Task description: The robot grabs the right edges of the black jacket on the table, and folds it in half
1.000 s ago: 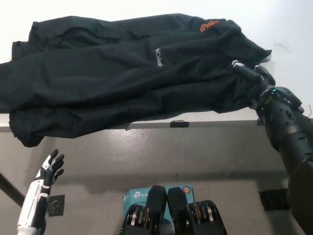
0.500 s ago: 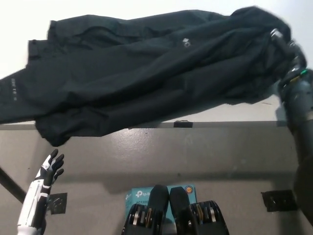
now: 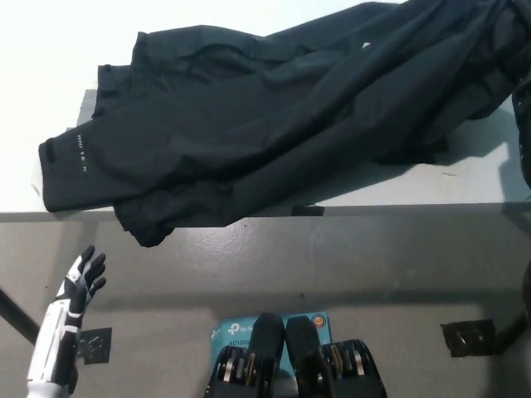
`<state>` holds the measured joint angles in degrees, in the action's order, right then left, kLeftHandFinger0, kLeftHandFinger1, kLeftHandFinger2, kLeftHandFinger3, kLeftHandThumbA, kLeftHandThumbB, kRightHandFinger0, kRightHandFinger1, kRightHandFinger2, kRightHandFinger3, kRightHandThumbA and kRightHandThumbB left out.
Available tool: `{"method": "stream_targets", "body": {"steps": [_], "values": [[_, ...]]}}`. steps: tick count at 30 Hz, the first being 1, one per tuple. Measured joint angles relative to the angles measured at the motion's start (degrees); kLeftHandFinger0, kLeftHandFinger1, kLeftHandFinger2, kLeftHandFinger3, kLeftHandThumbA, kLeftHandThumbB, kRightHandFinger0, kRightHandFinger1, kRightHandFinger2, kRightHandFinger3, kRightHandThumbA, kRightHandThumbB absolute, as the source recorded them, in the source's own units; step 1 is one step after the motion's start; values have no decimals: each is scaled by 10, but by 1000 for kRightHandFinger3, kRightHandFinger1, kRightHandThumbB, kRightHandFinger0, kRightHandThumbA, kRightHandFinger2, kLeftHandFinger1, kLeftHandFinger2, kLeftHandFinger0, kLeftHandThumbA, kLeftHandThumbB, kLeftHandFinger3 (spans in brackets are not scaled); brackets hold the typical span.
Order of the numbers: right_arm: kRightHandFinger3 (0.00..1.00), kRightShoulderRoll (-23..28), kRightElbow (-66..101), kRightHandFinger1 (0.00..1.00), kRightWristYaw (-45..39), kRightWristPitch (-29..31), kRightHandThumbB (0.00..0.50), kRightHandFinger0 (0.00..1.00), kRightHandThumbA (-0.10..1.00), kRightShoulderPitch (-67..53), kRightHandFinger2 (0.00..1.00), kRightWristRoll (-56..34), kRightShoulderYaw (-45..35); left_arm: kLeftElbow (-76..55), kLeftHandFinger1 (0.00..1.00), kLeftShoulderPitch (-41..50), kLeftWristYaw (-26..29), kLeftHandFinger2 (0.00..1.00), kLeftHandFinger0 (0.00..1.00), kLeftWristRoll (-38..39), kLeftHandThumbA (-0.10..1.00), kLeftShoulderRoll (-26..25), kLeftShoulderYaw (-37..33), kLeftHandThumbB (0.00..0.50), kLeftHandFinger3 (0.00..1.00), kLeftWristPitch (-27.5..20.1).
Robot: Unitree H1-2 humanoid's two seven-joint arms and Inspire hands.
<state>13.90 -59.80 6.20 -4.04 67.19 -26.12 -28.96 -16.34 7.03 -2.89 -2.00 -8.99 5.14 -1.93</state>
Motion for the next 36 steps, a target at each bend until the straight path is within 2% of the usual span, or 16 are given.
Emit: {"method": "stream_targets", "body": {"steps": [1, 2, 3, 9, 13, 16, 19, 20, 22, 23, 25, 26, 29, 30, 32, 36], "values": [[878, 0, 5, 290, 0, -1, 127, 0, -100, 0, 792, 3, 8, -4, 1000, -1, 1, 1000, 1000, -1, 1000, 4, 0, 93, 1000, -3], [878, 0, 7, 286, 0, -1, 144, 0, -100, 1, 778, 5, 18, -6, 1000, -1, 2, 1000, 1000, -1, 1000, 7, 0, 61, 1000, -5], [926, 1, 8, 297, 0, -2, 140, 0, -100, 2, 768, 11, 34, -6, 1000, 0, 1, 1000, 1000, -1, 1000, 9, 0, 88, 1000, -7], [816, 2, 36, 427, -4, -9, 166, 6, -100, 21, 833, 69, 155, -4, 1000, 4, 1, 1000, 1000, 3, 1000, 10, 2, 85, 1000, -8], [831, -1, 47, 423, -24, -11, 200, 0, -100, 58, 787, 99, 227, -1, 1000, 4, 1, 1000, 1000, 3, 1000, 11, 2, 85, 1000, -8], [962, -10, 47, 406, -38, -11, 159, 0, -100, 84, 808, 117, 269, 2, 1000, 4, 1, 1000, 1000, 4, 1000, 11, 3, 95, 1000, -8], [724, -27, 56, 342, -52, -11, 192, 0, -100, 112, 743, 143, 328, 6, 1000, 4, 1, 1000, 1000, 3, 1000, 12, 3, 102, 1000, -8], [706, -36, 60, 373, -56, -11, 192, 30, -100, 121, 741, 157, 352, 7, 1000, 5, 1, 1000, 1000, 3, 1000, 12, 3, 97, 1000, -8], [623, -51, 61, 254, -62, -11, 198, 0, -100, 135, 592, 175, 386, 7, 1000, 5, 1, 1000, 1000, 3, 1000, 12, 3, 80, 1000, -8], [597, -61, 61, 256, -65, -11, 201, 0, -100, 144, 594, 186, 406, 7, 1000, 5, 1, 1000, 1000, 3, 1000, 12, 4, 82, 1000, -8], [605, -82, 61, 414, -72, -11, 188, 47, -100, 160, 755, 207, 442, 7, 1000, 5, 1, 1000, 1000, 3, 1000, 12, 5, 83, 1000, -8], [586, -96, 61, 349, -76, -10, 172, 4, -100, 168, 694, 217, 461, 7, 1000, 5, 1, 1000, 1000, 3, 1000, 12, 5, 76, 1000, -8], [691, -138, 60, 365, -90, 1, 220, 0, -100, 191, 752, 248, 503, 6, 1000, 4, 2, 1000, 1000, 2, 1000, 12, 8, 99, 1000, -8], [705, -157, 58, 481, -94, 10, 231, 94, -100, 196, 827, 260, 517, 5, 1000, 4, 2, 1000, 1000, 1, 1000, 12, 8, 98, 1000, -8], [622, -189, 53, 393, -100, 26, 212, 1, -100, 200, 733, 278, 537, 3, 1000, 2, 2, 1000, 1000, 0, 1000, 12, 9, 88, 1000, -8], [657, -230, 9, 410, -101, 59, 195, 0, -100, 189, 786, 301, 568, 1, 1000, 1, 1, 1000, 1000, -1, 1000, 12, 9, 95, 1000, -8]]}}
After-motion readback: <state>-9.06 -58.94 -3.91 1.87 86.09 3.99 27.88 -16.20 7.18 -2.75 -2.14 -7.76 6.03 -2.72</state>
